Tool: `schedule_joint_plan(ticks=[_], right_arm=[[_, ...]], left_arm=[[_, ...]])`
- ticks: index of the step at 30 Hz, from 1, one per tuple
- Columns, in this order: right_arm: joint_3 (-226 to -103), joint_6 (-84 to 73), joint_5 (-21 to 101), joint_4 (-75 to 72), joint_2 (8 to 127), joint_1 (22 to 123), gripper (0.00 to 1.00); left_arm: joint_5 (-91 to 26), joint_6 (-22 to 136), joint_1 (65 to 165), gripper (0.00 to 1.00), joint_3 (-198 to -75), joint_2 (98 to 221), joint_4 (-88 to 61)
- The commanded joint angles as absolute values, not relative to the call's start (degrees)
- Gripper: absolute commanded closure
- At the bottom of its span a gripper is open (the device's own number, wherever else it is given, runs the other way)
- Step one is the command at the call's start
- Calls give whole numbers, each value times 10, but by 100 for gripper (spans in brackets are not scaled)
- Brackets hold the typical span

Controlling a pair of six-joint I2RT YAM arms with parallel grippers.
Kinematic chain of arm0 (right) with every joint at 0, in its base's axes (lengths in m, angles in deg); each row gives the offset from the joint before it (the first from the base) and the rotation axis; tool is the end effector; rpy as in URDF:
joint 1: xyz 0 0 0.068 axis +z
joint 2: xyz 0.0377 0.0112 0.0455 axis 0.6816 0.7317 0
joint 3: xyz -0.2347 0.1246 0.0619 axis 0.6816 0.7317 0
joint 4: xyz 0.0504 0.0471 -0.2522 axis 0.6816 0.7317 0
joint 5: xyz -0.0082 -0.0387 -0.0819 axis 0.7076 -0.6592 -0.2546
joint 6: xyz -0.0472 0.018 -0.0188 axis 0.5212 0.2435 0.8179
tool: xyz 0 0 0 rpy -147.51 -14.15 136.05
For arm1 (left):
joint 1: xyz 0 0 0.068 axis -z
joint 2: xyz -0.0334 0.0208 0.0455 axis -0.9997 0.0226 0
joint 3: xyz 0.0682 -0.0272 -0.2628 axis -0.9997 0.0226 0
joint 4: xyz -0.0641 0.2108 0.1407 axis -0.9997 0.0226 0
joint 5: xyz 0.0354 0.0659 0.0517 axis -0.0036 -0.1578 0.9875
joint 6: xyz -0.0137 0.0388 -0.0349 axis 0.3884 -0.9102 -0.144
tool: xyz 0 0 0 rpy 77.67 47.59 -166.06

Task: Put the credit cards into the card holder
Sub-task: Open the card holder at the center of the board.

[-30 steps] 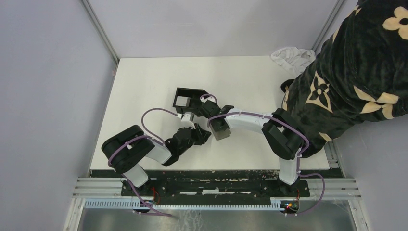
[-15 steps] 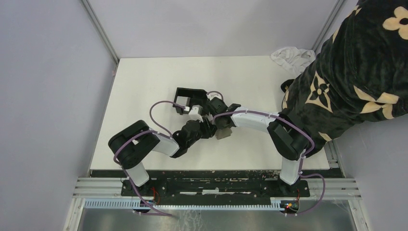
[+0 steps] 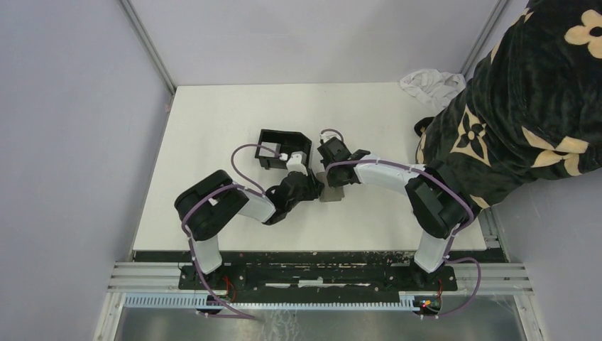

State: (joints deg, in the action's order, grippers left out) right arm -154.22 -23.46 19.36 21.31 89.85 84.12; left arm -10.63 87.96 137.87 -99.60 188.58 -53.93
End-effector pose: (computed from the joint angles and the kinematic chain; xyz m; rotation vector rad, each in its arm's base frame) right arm 0.2780 0.2324 0.1699 -0.3020 2.5892 0.1094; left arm 0.2199 -0.2417 0.1152 -0.0326 2.0984 -0.7658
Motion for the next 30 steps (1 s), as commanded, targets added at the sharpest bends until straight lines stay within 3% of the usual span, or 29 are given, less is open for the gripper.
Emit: schedule_joint_plan(ticks=[1,11,30], right_arm=[[-1517,-254,248,191,882,823,98],[-1495,-266,278,169,837,784,99],[-1438,-264,245,183,758,724,99]], left_arm=[[-75,866,1386,65,-1047,1911,-451],[-38,886,1390,77,-1093,1956,-343],[12,903,1391,75,-1067,1920,-300]])
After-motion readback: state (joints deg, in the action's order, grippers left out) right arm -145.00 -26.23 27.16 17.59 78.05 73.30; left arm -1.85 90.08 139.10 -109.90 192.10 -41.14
